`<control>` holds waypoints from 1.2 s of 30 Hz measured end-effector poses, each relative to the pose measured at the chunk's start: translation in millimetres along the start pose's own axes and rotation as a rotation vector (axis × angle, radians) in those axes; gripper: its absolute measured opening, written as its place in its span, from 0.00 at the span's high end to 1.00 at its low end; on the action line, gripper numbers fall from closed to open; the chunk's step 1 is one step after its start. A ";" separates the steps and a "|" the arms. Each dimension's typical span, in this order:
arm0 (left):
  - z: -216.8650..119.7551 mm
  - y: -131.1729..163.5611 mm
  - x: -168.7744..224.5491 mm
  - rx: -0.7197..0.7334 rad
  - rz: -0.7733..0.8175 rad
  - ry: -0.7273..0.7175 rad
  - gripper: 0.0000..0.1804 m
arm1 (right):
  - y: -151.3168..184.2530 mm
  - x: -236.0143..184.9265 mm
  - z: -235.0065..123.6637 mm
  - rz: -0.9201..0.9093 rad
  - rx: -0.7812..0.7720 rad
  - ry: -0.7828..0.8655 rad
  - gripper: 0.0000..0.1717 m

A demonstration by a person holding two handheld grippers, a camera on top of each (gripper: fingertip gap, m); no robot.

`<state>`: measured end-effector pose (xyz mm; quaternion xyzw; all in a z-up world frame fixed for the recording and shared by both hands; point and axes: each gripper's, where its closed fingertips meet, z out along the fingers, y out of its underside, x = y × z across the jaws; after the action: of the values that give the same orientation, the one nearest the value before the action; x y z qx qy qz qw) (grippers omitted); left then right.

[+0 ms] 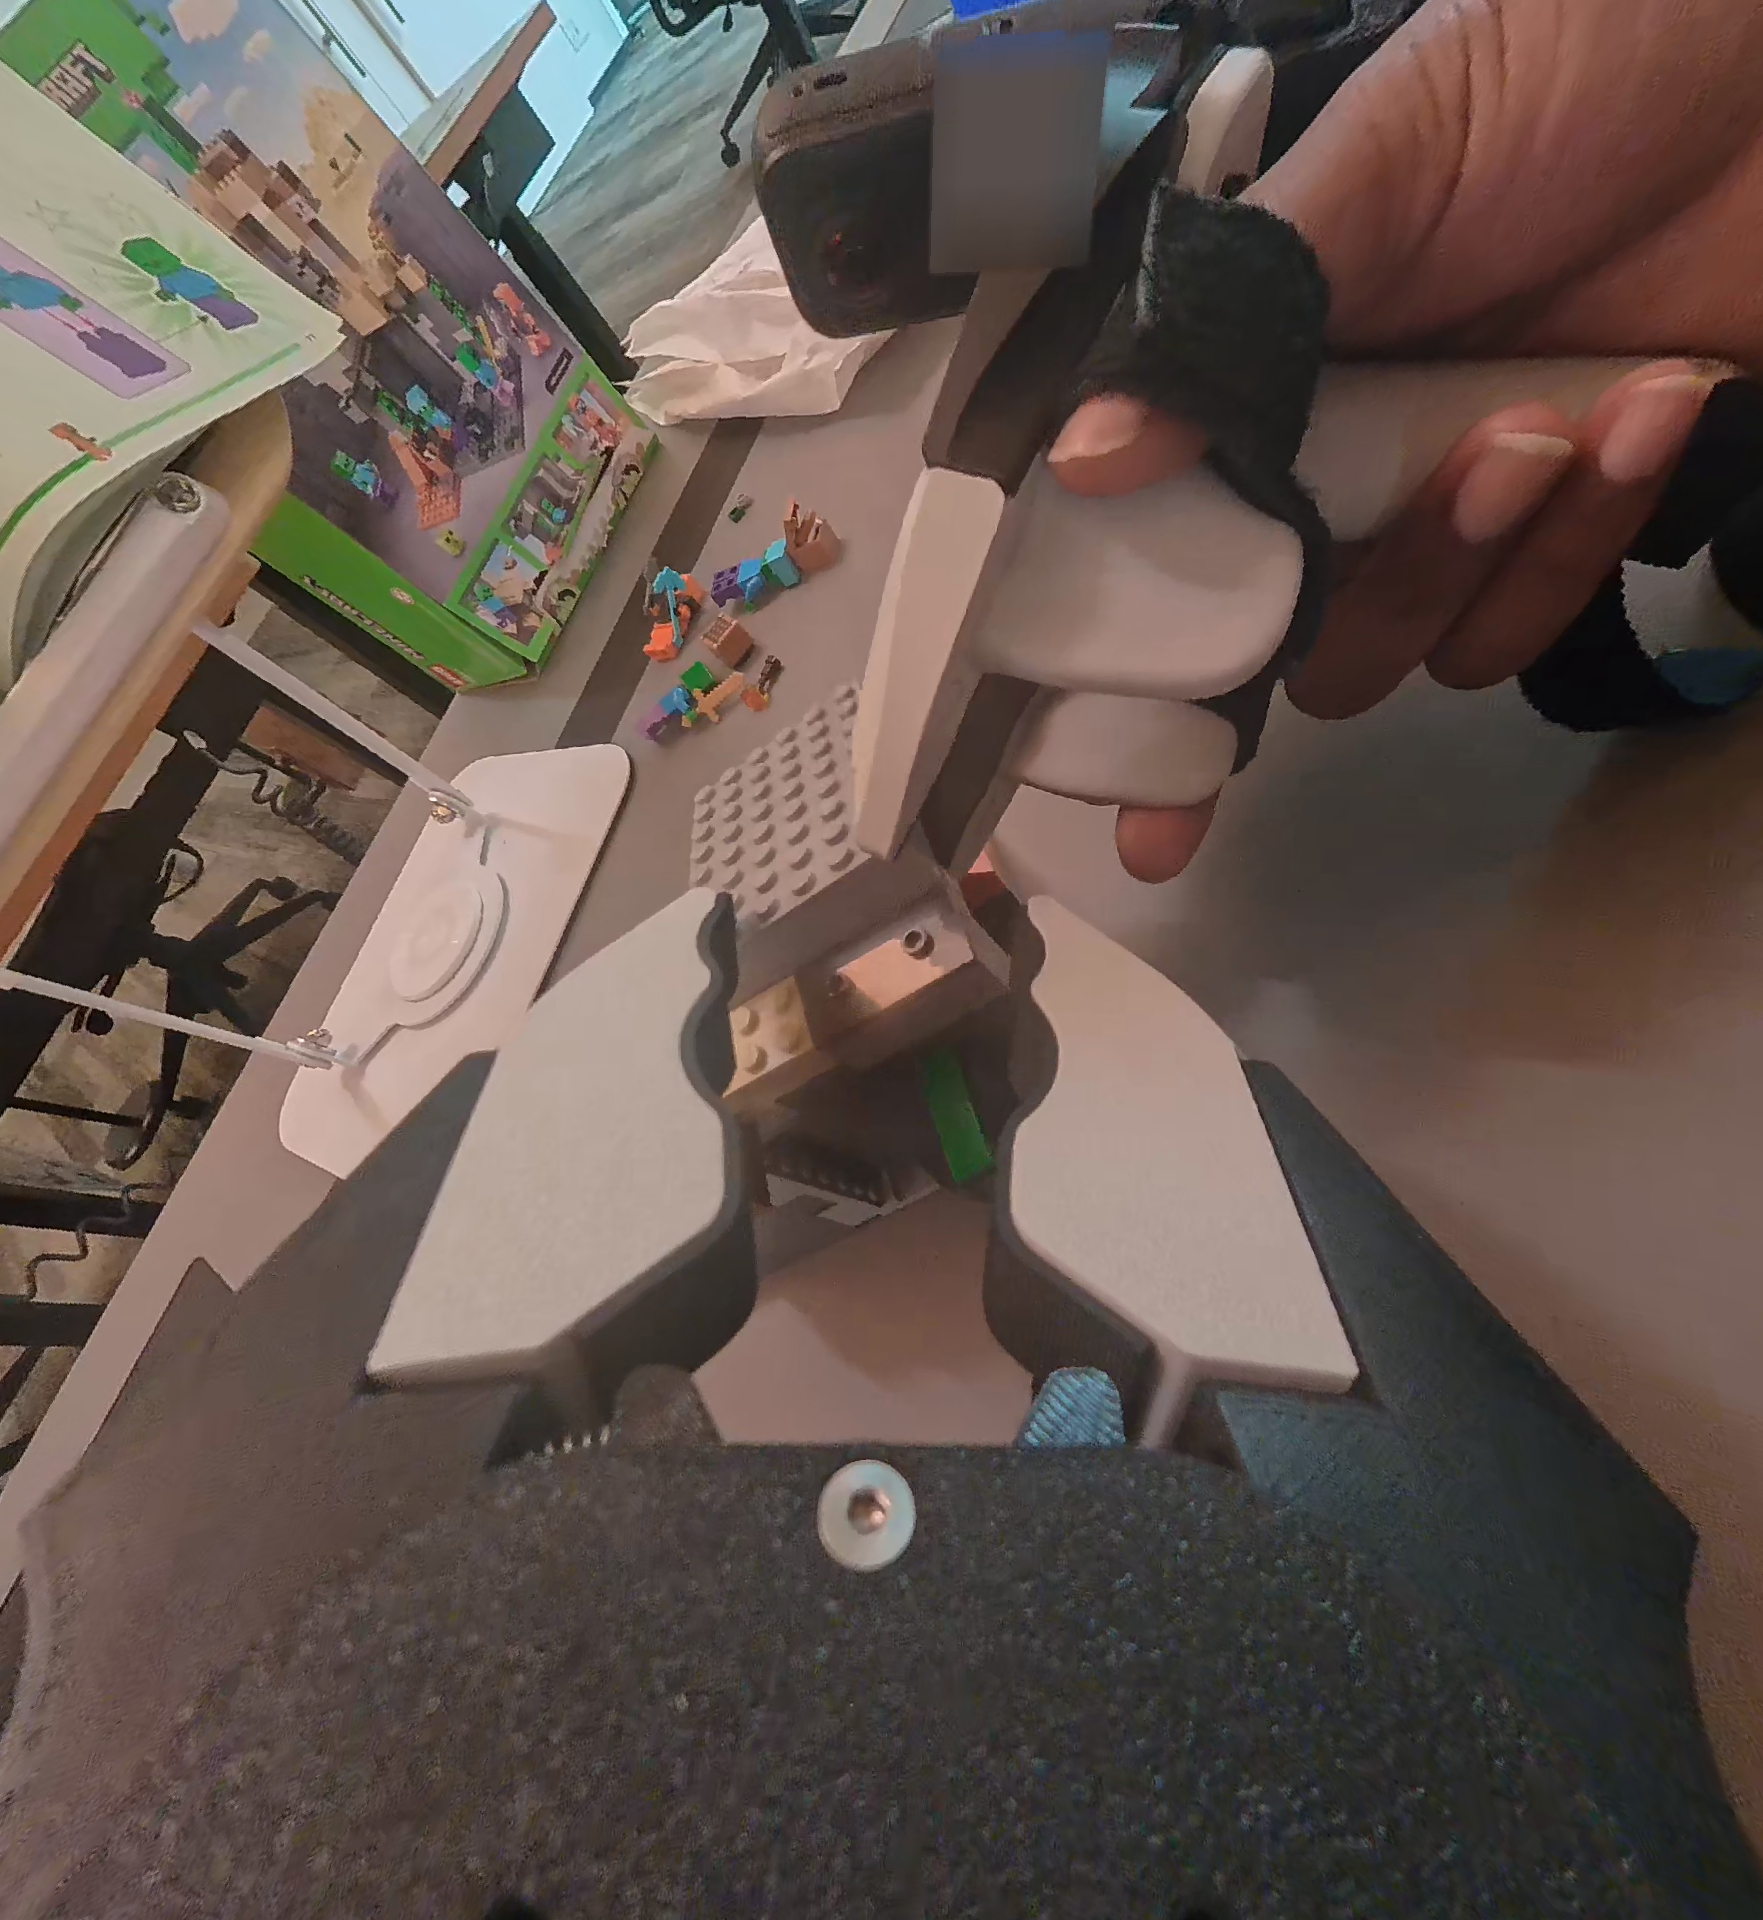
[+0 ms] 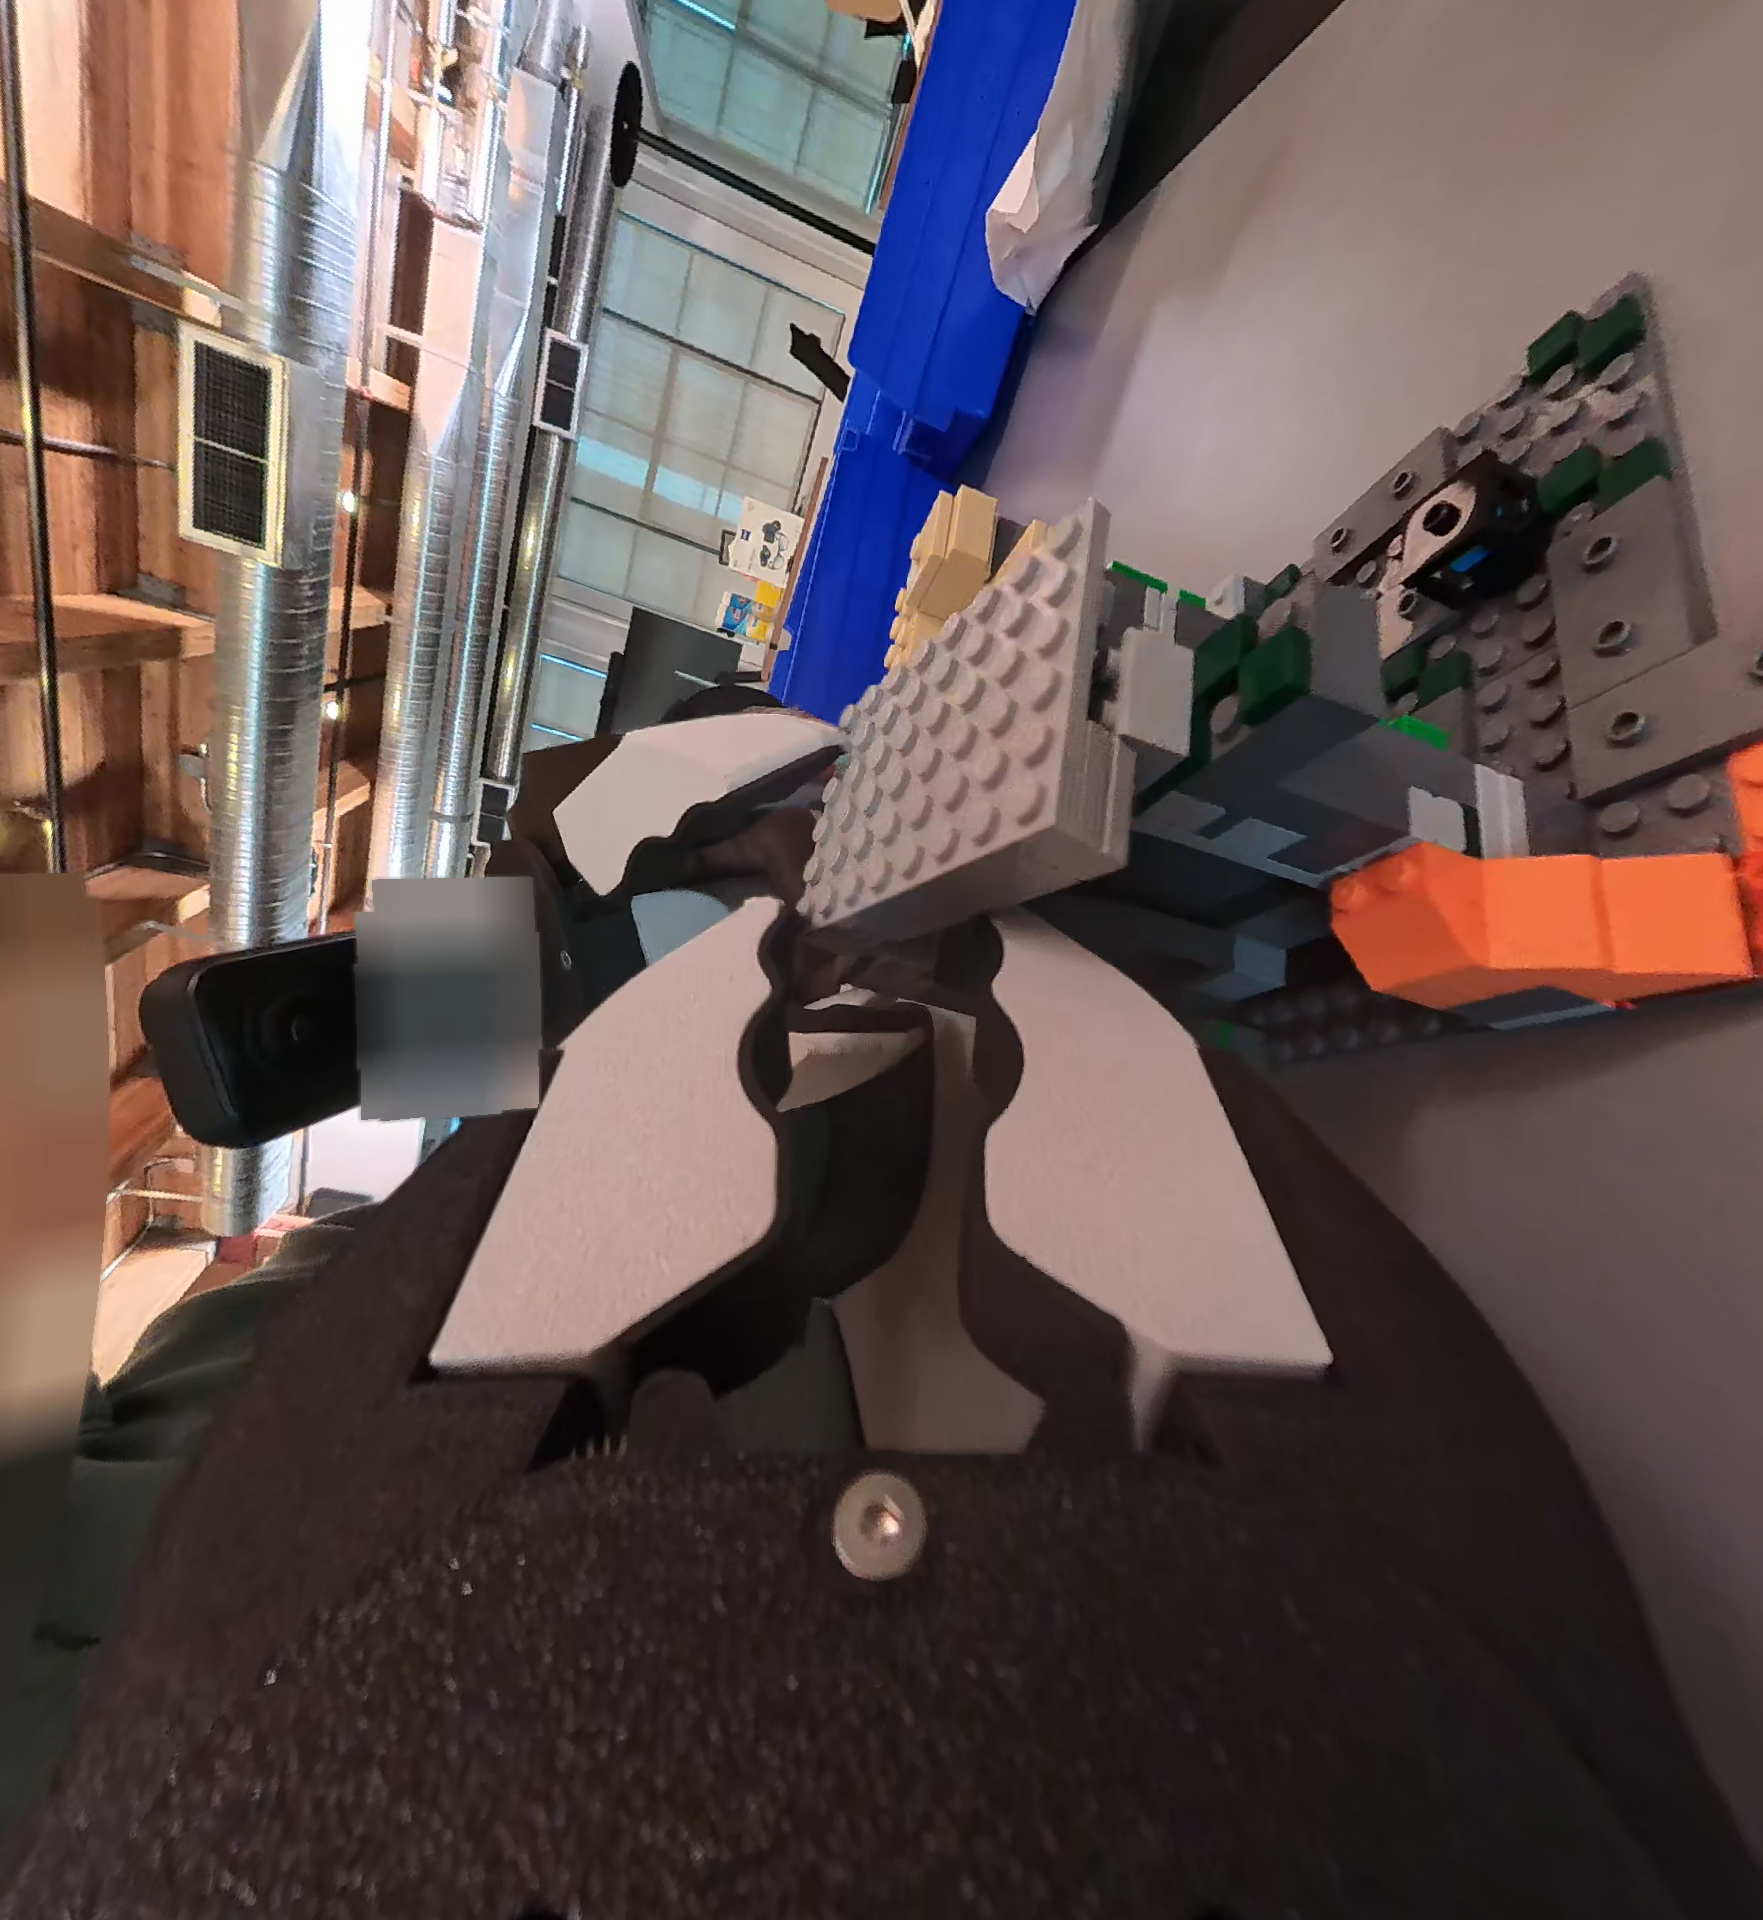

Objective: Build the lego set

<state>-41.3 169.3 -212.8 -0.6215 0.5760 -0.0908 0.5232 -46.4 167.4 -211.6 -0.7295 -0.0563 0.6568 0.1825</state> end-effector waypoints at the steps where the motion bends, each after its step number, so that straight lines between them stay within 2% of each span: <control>1: -0.1 -0.1 0.4 0.001 0.001 0.000 0.72 | 0.3 0.1 -0.2 0.000 -0.001 -0.003 0.82; 14: -3.0 -0.6 1.7 0.001 0.021 0.001 0.74 | 1.5 0.6 0.8 -0.090 -0.043 0.075 0.82; 17: -5.1 -6.7 -0.5 0.039 0.027 -0.007 0.73 | 1.5 0.9 0.8 -0.119 -0.039 0.097 0.82; 23: 2.6 -1.7 2.6 0.020 0.041 0.015 0.69 | 1.4 0.6 1.0 -0.126 -0.044 0.113 0.83; 36: 2.8 -0.3 2.4 0.019 0.045 0.006 0.71 | 0.9 0.5 0.6 -0.109 -0.033 0.090 0.82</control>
<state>-38.4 168.9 -214.9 -0.6032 0.5905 -0.0862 0.5292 -47.0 166.9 -212.5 -0.7571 -0.0985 0.6112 0.2086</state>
